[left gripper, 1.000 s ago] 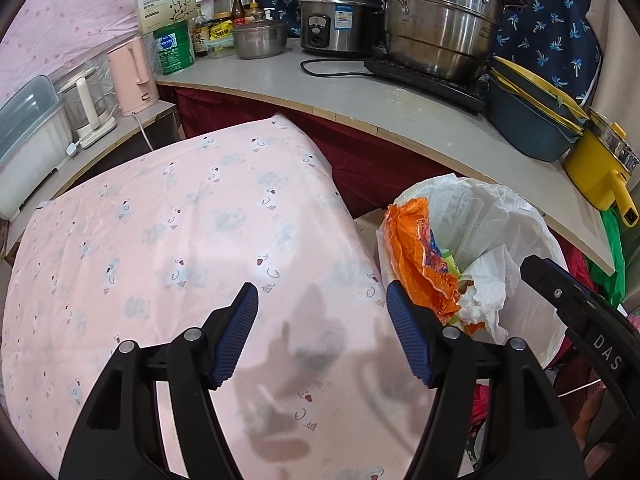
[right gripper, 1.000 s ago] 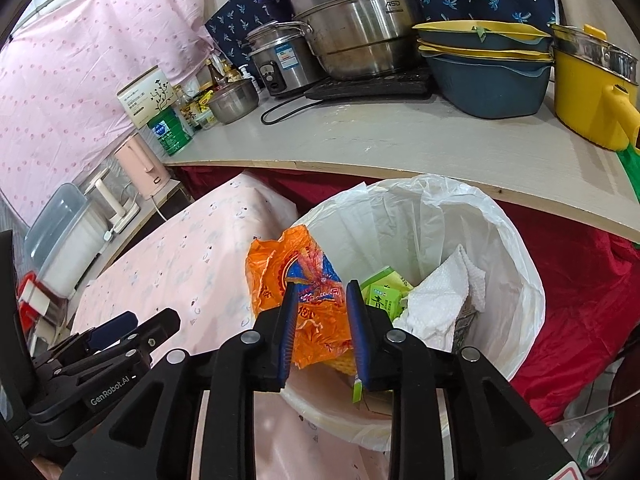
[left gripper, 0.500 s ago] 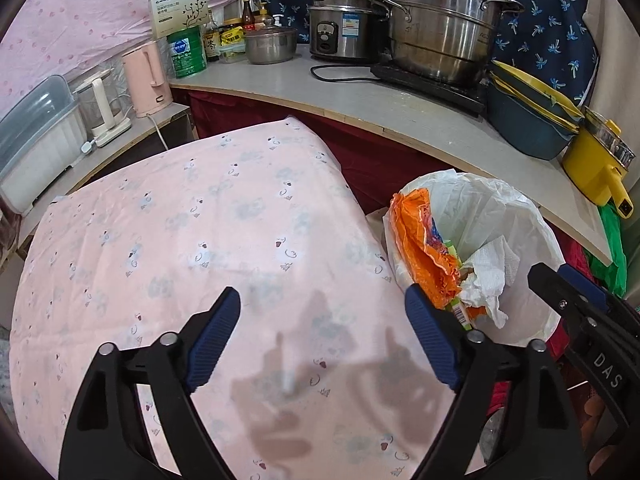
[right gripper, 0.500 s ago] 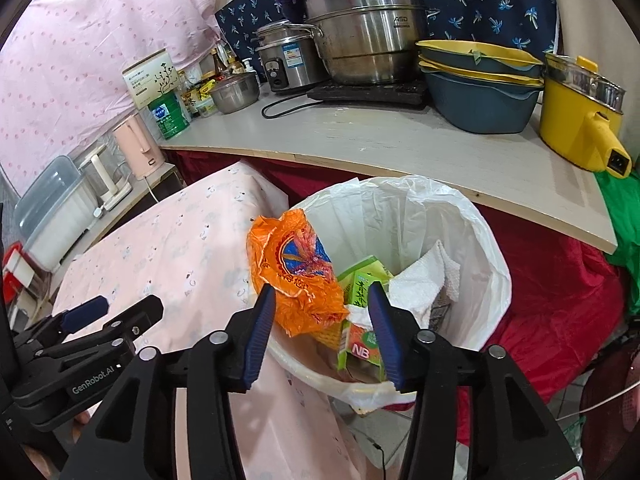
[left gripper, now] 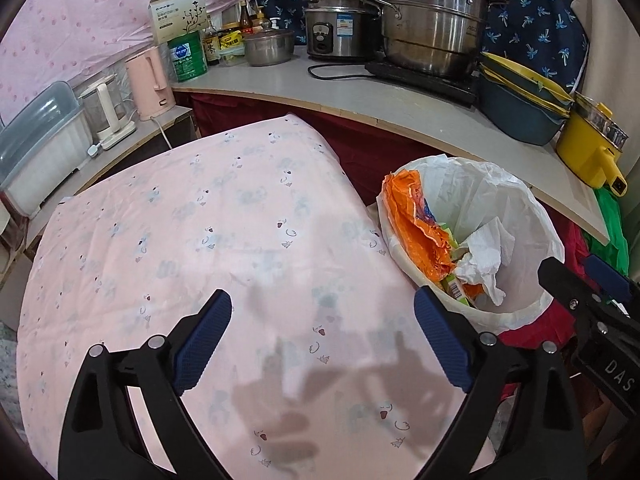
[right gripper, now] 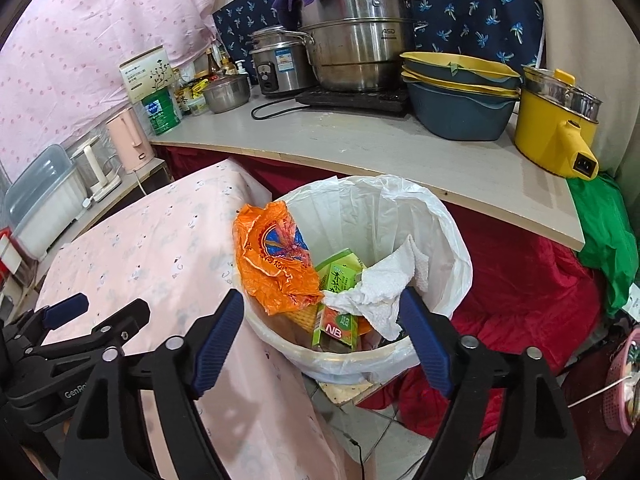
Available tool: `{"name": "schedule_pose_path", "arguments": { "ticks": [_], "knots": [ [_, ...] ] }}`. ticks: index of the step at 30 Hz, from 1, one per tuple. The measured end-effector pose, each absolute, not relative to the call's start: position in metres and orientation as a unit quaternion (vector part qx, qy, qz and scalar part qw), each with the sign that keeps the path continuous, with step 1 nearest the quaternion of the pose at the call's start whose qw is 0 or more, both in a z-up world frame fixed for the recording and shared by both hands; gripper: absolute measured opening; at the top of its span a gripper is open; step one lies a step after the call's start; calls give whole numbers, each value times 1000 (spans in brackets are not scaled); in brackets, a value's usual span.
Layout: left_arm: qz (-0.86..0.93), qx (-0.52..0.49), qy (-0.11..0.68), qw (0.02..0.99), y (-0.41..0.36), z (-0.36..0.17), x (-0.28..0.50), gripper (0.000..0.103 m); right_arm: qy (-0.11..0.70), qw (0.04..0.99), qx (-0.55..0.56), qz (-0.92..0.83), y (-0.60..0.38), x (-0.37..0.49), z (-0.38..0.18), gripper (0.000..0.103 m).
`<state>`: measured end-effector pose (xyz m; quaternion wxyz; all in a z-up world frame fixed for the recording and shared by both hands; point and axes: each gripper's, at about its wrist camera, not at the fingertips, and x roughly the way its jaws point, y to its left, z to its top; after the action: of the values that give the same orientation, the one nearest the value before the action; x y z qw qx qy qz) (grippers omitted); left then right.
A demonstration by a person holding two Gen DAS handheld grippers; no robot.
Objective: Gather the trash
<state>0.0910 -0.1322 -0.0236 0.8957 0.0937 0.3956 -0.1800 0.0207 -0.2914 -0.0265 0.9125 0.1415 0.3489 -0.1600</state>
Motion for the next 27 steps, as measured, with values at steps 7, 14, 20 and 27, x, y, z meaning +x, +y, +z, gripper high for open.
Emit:
{"name": "schedule_pose_path", "arguments": {
  "ticks": [7,14,20,27],
  "knots": [
    [-177,98,394,896,-131,-25,83,91,352,916,111,-160,-282,13,-26,85],
    [-171,104,395,897,-131,-27,76,92,349,918,102,-161,-281,6,-26,97],
    [-165,104,396,897,-130,-29,71,92,347,919,93,-162,-279,1,-25,97],
    [-164,106,391,899,-130,-30,67,92,349,918,91,-163,-279,-3,-26,97]
  ]
}}
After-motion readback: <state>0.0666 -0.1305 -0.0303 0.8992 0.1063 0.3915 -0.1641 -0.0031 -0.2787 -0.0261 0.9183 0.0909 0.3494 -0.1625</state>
